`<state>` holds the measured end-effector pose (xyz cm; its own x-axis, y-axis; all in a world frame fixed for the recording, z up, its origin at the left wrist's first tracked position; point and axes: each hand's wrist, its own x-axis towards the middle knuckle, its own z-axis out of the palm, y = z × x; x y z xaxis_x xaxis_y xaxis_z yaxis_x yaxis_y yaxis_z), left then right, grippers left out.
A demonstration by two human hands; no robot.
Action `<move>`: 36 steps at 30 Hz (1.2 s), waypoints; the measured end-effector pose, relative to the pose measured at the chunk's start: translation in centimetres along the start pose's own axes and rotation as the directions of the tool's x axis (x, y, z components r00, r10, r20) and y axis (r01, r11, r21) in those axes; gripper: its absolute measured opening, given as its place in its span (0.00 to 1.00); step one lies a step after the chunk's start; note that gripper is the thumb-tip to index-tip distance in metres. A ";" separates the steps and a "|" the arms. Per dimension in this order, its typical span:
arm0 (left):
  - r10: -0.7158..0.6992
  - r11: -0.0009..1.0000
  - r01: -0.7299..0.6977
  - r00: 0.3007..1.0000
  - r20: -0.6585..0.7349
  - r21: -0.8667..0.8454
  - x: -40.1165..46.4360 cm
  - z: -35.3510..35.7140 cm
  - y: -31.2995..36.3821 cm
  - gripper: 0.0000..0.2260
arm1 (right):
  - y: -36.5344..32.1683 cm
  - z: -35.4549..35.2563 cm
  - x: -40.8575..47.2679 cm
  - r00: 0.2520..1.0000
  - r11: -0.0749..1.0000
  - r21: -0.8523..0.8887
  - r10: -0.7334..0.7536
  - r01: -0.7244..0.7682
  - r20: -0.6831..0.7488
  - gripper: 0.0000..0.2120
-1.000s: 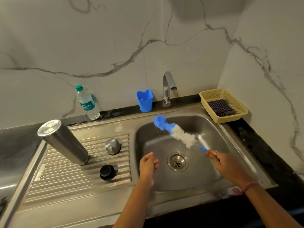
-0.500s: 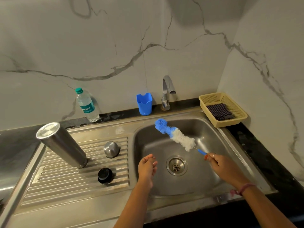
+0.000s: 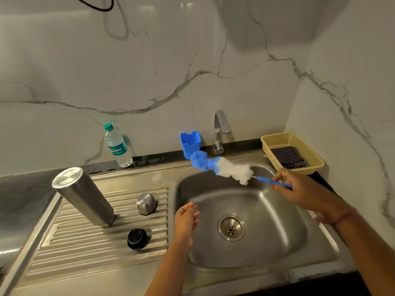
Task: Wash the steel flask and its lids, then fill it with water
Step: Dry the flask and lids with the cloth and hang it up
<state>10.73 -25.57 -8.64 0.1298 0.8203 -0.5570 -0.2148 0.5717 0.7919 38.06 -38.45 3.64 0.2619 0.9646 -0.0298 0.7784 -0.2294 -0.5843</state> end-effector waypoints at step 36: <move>0.008 0.999 -0.008 1.000 -0.016 -0.036 4.6 -0.3 5.9 0.06 | -18.2 -10.2 27.1 0.822 0.370 -0.904 -0.568 0.213 -0.039 0.12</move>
<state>9.79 -18.41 -6.59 0.1123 0.8242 -0.5550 -0.2504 0.5640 0.7869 36.86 -9.46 21.74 -0.2050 0.9182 0.3390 0.8600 0.0036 0.5103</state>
